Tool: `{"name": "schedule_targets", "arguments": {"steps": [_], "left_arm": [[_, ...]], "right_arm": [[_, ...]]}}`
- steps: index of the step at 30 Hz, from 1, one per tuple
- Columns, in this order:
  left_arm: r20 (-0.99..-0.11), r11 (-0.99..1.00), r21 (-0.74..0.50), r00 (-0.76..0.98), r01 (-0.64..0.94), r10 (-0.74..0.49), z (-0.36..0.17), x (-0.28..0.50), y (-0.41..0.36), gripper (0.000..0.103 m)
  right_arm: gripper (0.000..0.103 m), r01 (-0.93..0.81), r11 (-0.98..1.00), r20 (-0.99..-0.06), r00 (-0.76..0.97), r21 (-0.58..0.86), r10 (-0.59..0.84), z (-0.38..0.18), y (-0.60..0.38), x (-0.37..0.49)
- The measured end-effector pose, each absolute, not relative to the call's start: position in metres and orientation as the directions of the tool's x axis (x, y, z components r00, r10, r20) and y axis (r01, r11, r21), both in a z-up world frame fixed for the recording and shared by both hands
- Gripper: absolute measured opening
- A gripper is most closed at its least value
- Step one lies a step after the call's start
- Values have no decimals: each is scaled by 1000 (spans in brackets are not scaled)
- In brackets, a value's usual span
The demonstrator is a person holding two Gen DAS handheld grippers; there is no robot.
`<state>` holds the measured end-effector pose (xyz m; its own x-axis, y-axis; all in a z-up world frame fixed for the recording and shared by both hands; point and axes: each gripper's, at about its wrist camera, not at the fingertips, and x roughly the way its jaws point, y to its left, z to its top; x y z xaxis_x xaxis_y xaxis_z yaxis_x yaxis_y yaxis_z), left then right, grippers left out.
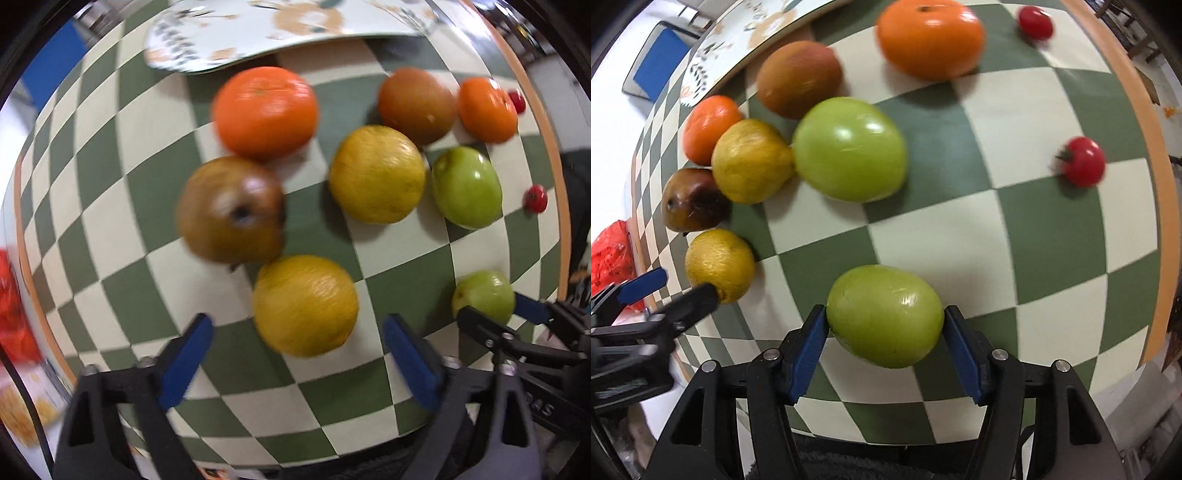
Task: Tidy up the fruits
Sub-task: 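Grasp the yellow citrus with the left tool while the right tool grasps a green apple, then carry the yellow citrus onto the plate with the left tool while the right tool places the green apple there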
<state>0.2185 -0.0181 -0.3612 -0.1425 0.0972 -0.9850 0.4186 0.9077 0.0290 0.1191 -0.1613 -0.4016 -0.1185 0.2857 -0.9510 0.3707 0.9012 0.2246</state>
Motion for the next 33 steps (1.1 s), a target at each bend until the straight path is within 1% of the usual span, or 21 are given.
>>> {"name": "schedule_targets", "arguments": {"steps": [1, 2, 5, 12, 18, 21, 25, 28, 29, 33], "left_arm": [[-983, 903, 36, -147, 429, 109, -366, 219, -21, 64], [-982, 899, 37, -153, 436, 115, -371, 220, -24, 61], [-985, 885, 60, -116, 461, 128, -375, 223, -31, 61], [-991, 891, 46, -92, 452, 98, -381, 223, -35, 61], [-995, 910, 3, -93, 415, 45, -366, 204, -7, 60], [-996, 915, -9, -83, 402, 27, -360, 201, 6, 60], [-996, 916, -66, -76, 396, -39, -329, 194, 20, 60], [-993, 923, -121, -49, 366, -110, -291, 194, 34, 60], [-989, 926, -150, -35, 347, -147, -273, 200, 40, 60], [-973, 938, -208, 36, 277, -226, -214, 236, 39, 60]], "right_arm": [[66, 373, 901, -952, -115, 222, 283, -403, -162, 117], [66, 372, 901, -953, -113, 222, 282, -405, -161, 115], [66, 366, 906, -956, -113, 213, 270, -402, -159, 109], [66, 386, 898, -950, -134, 211, 281, -408, -147, 102], [65, 390, 900, -956, -131, 194, 263, -421, -134, 96], [65, 382, 907, -960, -135, 177, 244, -409, -134, 105], [65, 384, 902, -961, -102, 199, 255, -387, -139, 117], [65, 396, 885, -956, -51, 245, 288, -364, -147, 118], [65, 395, 881, -955, -33, 260, 296, -356, -154, 123], [65, 358, 880, -949, 79, 314, 306, -307, -174, 153]]}}
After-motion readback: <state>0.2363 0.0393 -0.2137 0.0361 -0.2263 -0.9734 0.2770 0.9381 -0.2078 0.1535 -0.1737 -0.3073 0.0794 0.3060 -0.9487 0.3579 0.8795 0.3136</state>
